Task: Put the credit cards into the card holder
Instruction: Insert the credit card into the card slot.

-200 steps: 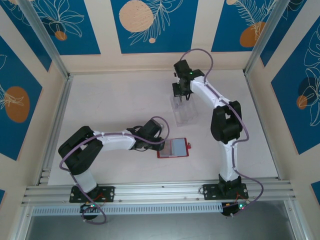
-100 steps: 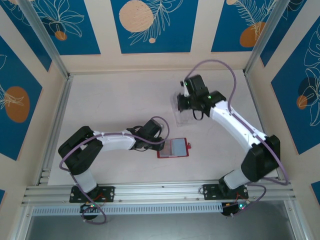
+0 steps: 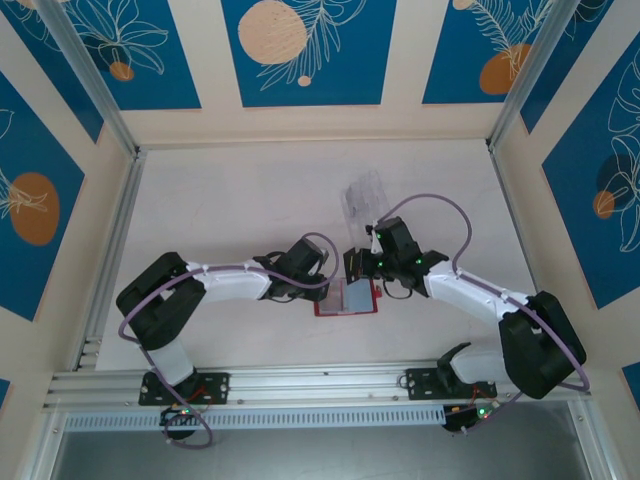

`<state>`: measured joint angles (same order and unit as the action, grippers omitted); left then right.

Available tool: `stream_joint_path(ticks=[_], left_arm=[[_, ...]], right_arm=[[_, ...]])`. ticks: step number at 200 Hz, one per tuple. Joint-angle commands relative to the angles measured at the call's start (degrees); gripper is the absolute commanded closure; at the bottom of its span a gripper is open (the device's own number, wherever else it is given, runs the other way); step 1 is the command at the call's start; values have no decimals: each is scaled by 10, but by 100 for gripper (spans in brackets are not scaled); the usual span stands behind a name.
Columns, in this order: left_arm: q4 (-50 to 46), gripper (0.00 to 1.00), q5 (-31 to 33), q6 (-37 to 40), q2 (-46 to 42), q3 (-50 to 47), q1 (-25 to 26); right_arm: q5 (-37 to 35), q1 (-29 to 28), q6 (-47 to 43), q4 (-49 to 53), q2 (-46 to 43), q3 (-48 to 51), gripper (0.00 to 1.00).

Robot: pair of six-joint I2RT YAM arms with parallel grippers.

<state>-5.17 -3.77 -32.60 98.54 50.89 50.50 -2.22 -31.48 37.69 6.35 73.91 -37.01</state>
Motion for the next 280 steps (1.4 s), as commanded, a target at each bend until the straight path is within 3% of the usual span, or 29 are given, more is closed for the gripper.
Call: stream_joint_path(ticks=[1, 81, 233, 280], left_arm=[[-42, 76, 5, 7, 4, -13, 9], [-46, 77, 4, 10, 4, -14, 9], [-50, 77, 4, 15, 0, -13, 9], [-47, 77, 4, 13, 2, -16, 9]], right_arm=[[25, -3, 61, -108, -13, 42, 100], [24, -9, 134, -213, -21, 140, 100], [10, -20, 151, -254, 20, 157, 100], [-12, -20, 138, -218, -18, 162, 100]])
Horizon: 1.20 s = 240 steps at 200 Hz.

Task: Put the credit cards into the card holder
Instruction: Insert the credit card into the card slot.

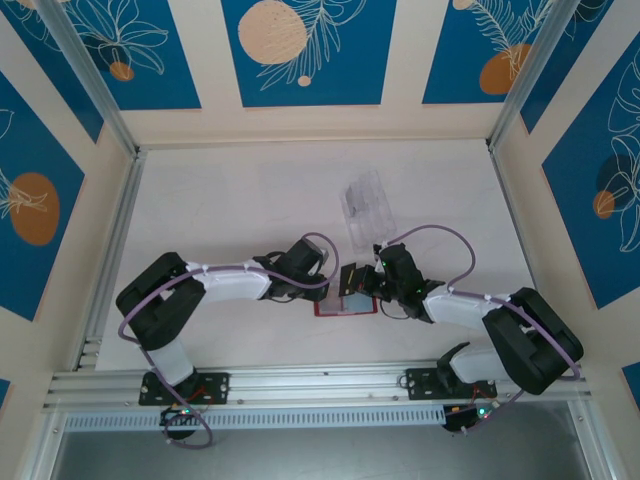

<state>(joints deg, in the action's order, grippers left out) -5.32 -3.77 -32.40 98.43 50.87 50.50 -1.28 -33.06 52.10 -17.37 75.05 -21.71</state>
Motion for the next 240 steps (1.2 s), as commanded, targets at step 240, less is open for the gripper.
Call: stream_joint_path(ticks=[240], left_arm=[[-47, 77, 3, 10, 7, -11, 9]], right_arm=[[-12, -21, 44, -47, 15, 53, 100]])
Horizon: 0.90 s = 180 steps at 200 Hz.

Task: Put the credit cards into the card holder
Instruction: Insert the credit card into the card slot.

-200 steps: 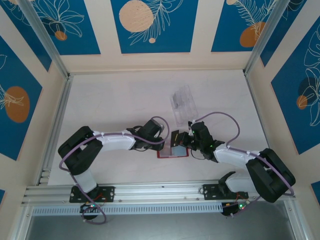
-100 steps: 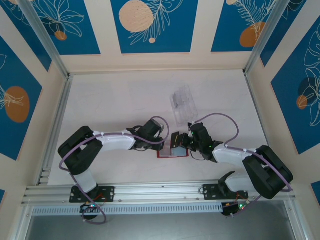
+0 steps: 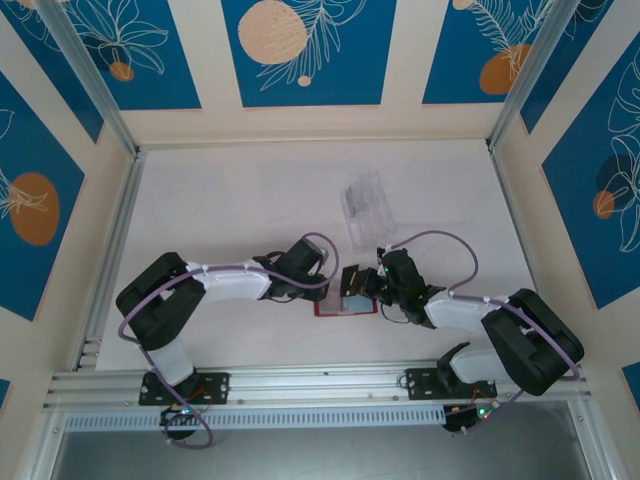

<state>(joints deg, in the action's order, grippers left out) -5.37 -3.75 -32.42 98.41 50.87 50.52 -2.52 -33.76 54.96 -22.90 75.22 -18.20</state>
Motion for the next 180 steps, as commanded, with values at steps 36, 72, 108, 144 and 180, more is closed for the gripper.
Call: stream_joint_path(ticks=[36, 72, 108, 144, 180], left_arm=[[-47, 77, 1, 10, 11, -10, 9], [-49, 77, 2, 12, 12, -7, 9], [-51, 77, 1, 14, 14, -3, 9], [-54, 77, 1, 15, 16, 3, 9], [-56, 77, -1, 16, 19, 7, 9]], right_arm=[[-17, -30, 22, 10, 19, 29, 100], [-30, -34, 28, 17, 13, 47, 100], [-45, -40, 36, 30, 7, 61, 100], [-59, -46, 48, 45, -6, 77, 100], [-74, -53, 57, 62, -19, 89, 100]])
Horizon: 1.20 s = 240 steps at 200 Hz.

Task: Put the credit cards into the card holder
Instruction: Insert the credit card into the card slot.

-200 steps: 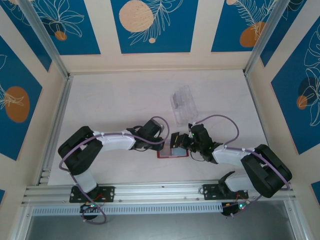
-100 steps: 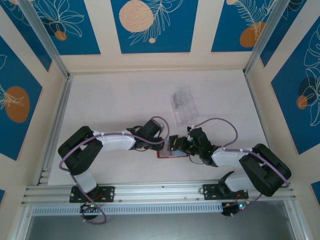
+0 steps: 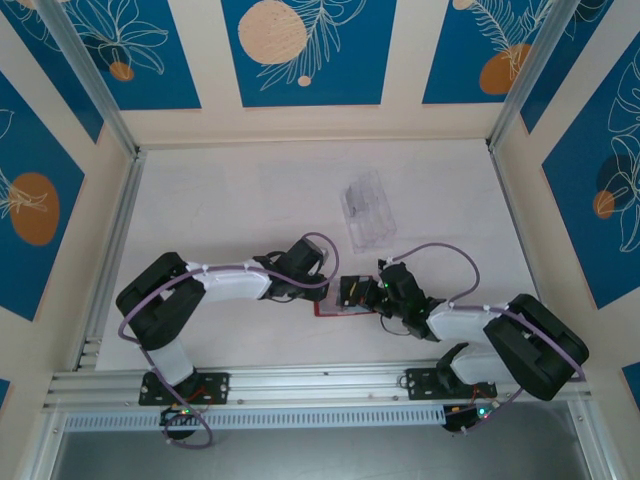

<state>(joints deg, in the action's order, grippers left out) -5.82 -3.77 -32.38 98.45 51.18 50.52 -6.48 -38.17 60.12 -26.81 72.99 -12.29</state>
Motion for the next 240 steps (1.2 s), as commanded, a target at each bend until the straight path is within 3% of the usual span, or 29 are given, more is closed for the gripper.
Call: stream_joint_path(ticks=[1, 240], left_arm=[[-51, 77, 0, 16, 18, 4, 9], [-50, 77, -2, 20, 23, 2, 9]], right_arm=[[-34, -9, 6, 102, 3, 30, 100], [-48, -59, 40, 119, 82, 18, 100]])
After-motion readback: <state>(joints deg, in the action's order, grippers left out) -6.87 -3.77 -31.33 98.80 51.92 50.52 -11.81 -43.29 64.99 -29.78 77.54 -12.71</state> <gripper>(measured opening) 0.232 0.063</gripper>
